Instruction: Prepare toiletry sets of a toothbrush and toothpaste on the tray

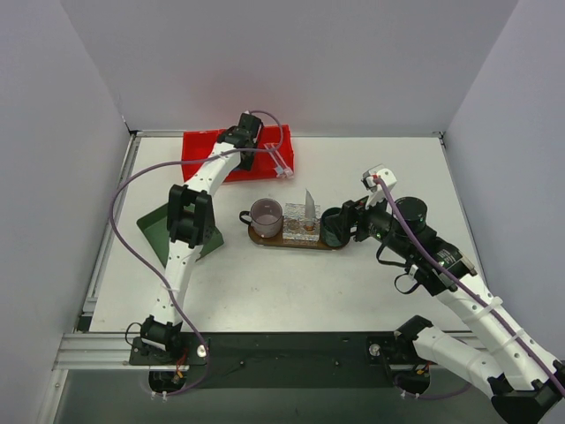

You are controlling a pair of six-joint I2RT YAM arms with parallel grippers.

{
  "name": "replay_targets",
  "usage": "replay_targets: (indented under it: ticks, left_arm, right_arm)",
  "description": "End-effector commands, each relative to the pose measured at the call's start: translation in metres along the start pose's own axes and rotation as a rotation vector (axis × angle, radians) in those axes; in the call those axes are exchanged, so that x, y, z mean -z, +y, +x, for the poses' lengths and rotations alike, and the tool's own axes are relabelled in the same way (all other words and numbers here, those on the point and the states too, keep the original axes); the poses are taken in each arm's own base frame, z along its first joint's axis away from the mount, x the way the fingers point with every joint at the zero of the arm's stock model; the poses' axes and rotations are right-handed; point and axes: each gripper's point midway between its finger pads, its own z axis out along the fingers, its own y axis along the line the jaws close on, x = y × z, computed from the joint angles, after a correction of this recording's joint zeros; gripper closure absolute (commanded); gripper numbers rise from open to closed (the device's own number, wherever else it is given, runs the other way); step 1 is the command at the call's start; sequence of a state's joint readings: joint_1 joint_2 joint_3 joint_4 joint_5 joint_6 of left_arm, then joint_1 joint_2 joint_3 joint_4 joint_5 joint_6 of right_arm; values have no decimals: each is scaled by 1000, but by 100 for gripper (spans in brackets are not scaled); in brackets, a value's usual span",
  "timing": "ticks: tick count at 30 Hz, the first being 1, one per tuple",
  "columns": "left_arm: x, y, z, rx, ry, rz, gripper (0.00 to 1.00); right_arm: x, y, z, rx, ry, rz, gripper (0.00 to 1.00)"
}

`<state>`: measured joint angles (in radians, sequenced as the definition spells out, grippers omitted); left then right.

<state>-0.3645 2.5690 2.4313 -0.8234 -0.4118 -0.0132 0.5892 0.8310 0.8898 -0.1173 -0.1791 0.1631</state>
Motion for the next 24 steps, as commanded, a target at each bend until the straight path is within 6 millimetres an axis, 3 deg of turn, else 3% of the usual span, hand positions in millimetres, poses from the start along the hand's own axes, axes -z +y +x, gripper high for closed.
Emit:
replay_targets:
  ticks: [1, 9, 24]
  left_arm:
    - [-11, 4, 0, -52, -7, -30, 44]
    - [-12, 8, 2, -141, -7, -122, 45]
    - [2, 15, -11, -185, -55, -239, 68]
  right_arm:
    - [-3, 4, -9, 11, -31, -29, 37]
    - [-6, 4, -8, 15, -25, -31, 37]
    - [-6, 3, -7, 14, -23, -26, 37]
